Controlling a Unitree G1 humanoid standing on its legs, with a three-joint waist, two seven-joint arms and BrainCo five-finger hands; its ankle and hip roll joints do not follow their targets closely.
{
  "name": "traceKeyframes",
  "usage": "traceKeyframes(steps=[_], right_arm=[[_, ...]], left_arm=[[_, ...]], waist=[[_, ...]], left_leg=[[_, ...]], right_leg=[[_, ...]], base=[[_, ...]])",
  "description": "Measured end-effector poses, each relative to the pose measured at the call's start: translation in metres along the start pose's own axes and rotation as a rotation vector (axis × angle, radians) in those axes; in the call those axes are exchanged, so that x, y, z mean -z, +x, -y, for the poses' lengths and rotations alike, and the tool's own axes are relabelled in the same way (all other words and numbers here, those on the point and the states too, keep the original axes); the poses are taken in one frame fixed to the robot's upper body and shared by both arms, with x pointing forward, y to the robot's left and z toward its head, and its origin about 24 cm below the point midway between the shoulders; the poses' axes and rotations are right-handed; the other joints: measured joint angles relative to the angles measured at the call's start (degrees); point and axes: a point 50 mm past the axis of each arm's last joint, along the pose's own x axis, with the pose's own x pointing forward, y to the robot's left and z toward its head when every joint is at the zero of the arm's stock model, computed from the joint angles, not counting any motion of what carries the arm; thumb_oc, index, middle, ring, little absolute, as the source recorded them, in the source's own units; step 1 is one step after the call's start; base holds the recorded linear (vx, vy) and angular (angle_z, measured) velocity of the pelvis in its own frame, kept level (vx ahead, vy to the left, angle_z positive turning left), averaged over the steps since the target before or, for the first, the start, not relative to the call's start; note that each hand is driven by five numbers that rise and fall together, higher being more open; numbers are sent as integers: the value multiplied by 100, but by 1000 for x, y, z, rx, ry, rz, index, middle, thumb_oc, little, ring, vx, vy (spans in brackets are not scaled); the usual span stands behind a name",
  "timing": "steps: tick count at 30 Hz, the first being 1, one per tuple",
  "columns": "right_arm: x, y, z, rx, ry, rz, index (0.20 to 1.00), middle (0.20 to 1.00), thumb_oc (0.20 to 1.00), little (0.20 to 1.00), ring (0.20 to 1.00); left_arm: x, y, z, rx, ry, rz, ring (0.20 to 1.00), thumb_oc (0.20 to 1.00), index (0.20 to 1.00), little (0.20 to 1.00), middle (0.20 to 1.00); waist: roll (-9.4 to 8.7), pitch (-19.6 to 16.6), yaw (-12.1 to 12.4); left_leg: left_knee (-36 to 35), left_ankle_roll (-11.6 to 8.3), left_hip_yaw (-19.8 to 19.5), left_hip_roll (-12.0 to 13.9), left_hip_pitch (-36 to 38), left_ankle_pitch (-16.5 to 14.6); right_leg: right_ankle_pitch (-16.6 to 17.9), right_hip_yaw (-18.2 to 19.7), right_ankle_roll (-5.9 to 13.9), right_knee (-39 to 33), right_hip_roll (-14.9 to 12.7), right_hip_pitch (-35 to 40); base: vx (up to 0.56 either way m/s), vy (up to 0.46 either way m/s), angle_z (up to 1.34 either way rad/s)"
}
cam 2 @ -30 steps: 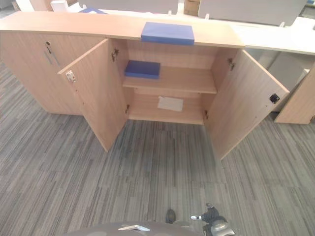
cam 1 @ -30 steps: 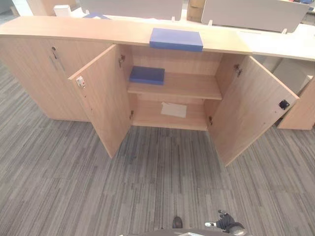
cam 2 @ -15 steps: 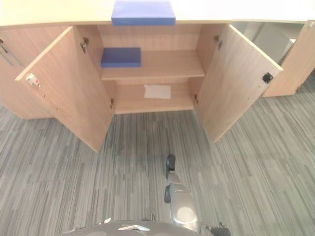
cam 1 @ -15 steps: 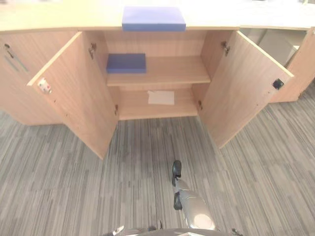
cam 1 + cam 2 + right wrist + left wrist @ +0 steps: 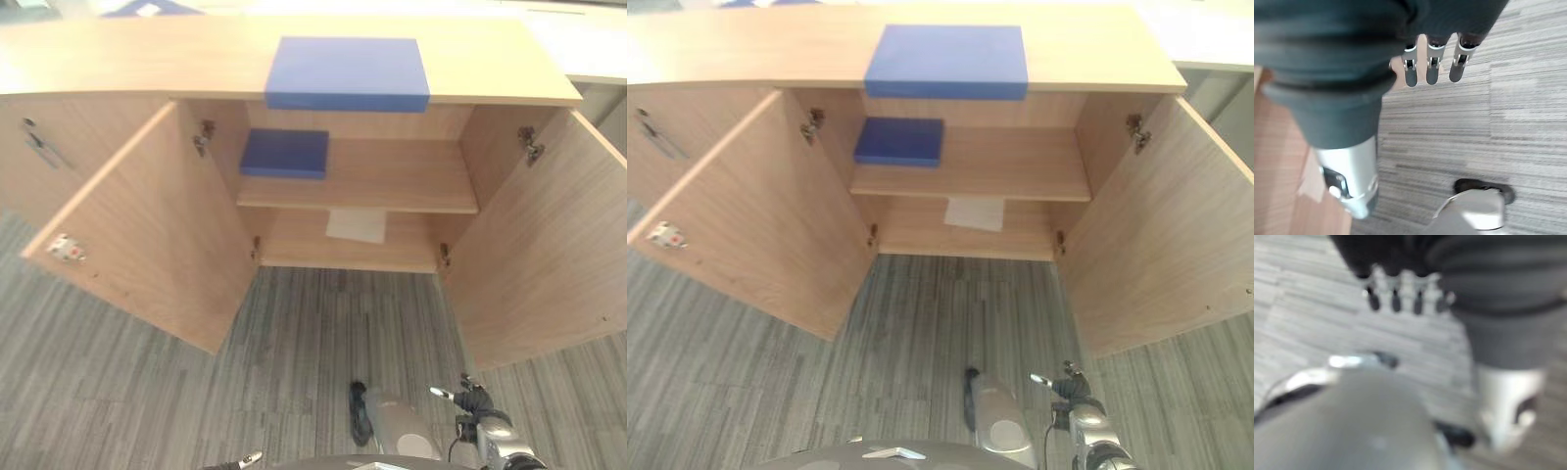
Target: Put the empty folder in the office cabinet
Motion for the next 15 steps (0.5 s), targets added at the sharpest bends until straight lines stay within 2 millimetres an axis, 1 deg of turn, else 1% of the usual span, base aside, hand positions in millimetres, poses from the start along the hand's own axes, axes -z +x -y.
traceKeyframes(steps=[1, 2, 3, 4, 5, 6, 7, 8, 9, 10, 11, 12, 13, 14, 15], right_arm=[[9, -3, 3, 8, 3, -29, 1000, 1000, 1000, 1000, 1000], [19, -6, 6, 13, 0, -54, 1000, 1000, 1000, 1000, 1000], [25, -8, 7, 13, -5, -69, 1000, 1000, 1000, 1000, 1000], [28, -9, 6, 10, -6, -75, 1000, 1000, 1000, 1000, 1000], [28, -8, 1, -1, -9, -76, 1000, 1000, 1000, 1000, 1000], [24, -7, -1, -6, -9, -63, 1000, 1000, 1000, 1000, 1000], [14, -4, -5, -15, -11, -31, 1000, 1000, 1000, 1000, 1000], [5, -1, -8, -25, -22, -8, 1000, 1000, 1000, 1000, 1000], [5, -1, -8, -25, -22, -8, 1000, 1000, 1000, 1000, 1000], [-9, 2, -15, -47, -47, 37, 1000, 1000, 1000, 1000, 1000], [-21, 5, -22, -68, -73, 80, 1000, 1000, 1000, 1000, 1000], [-28, 6, -27, -85, -100, 105, 1000, 1000, 1000, 1000, 1000], [-36, 7, -31, -102, -122, 134, 1000, 1000, 1000, 1000, 1000], [-39, 7, -37, -120, -136, 152, 1000, 1000, 1000, 1000, 1000], [-34, 6, -38, -125, -144, 140, 1000, 1000, 1000, 1000, 1000]], left_arm=[[-1, -1, -3, -5, 2, 11, 1000, 1000, 1000, 1000, 1000], [-3, -1, -5, -8, 6, 32, 1000, 1000, 1000, 1000, 1000], [-5, -2, -6, -13, 9, 48, 1000, 1000, 1000, 1000, 1000], [-7, -2, -6, -12, 4, 61, 1000, 1000, 1000, 1000, 1000], [-7, -3, -8, -21, 1, 62, 1000, 1000, 1000, 1000, 1000], [-14, -3, -6, -13, 10, 89, 1000, 1000, 1000, 1000, 1000], [-18, -3, -4, -3, 7, 116, 1000, 1000, 1000, 1000, 1000], [-22, -4, -4, 0, 20, 137, 1000, 1000, 1000, 1000, 1000], [-22, -4, -4, 0, 20, 137, 1000, 1000, 1000, 1000, 1000], [-15, -4, -6, -6, 21, 118, 1000, 1000, 1000, 1000, 1000], [-9, -3, -8, -18, 43, 100, 1000, 1000, 1000, 1000, 1000], [-8, -3, -8, -22, 51, 95, 1000, 1000, 1000, 1000, 1000], [0, -2, -9, -26, 47, 76, 1000, 1000, 1000, 1000, 1000], [5, -2, -11, -33, 54, 64, 1000, 1000, 1000, 1000, 1000], [9, -2, -12, -40, 61, 54, 1000, 1000, 1000, 1000, 1000]], waist=[[5, -10, -8], [8, -16, -22], [5, -25, -22], [-12, -75, 6], [-71, -131, 45], [-136, -174, 191], [-224, -146, 371], [-333, -92, 496], [-333, -92, 496], [-353, -90, 532], [-429, -101, 558], [-414, -102, 615], [-347, -104, 653], [-319, -115, 647], [-316, -120, 632]], left_leg=[[225, -172, 26, 99, -98, 104], [573, -391, 31, 160, -229, 266], [1080, -412, 88, 208, -423, 420], [1845, -427, 187, 227, -774, 652], [2902, -442, 268, 227, -1365, 1124], [4400, -254, 380, 185, -2420, 1373], [4990, 211, 439, -21, -3182, 1001], [4886, 262, 500, -238, -3668, 840], [4886, 262, 500, -238, -3668, 840], [4290, 306, 511, -421, -4104, 793], [3375, 352, 595, -511, -4309, 803], [2629, 383, 661, -531, -4329, 825], [1729, 418, 659, -554, -4300, 909], [555, 468, 559, -678, -4034, 1112], [0, 598, 512, -793, -3783, 1342]], right_leg=[[31, -58, -98, -228, 60, 171], [40, -108, -105, -543, 126, 425], [110, -126, -199, -842, 185, 683], [162, -102, -328, -1124, 236, 913], [171, -44, -480, -1436, 224, 1122], [283, 62, -531, -1858, 195, 1361], [341, 196, -547, -2085, 132, 1545], [500, 213, -446, -2286, 26, 1786], [500, 213, -446, -2286, 26, 1786], [512, 221, -428, -2517, 0, 2181], [474, 283, -390, -2806, -21, 2489], [469, 377, -383, -2989, -16, 2694], [390, 517, -295, -3034, 36, 2864], [288, 574, -167, -3031, 35, 3040], [232, 634, -76, -3028, 34, 3212]], base=[[236, -213, 15], [252, -268, 17], [240, -269, 13], [233, -274, 5], [142, -164, 3], [101, -102, -13], [130, -64, -37], [108, -41, -40], [112, -19, -25], [96, 28, -21], [154, 49, -44], [168, 65, -65], [141, 50, -76], [176, 73, -69], [184, 84, -63]])
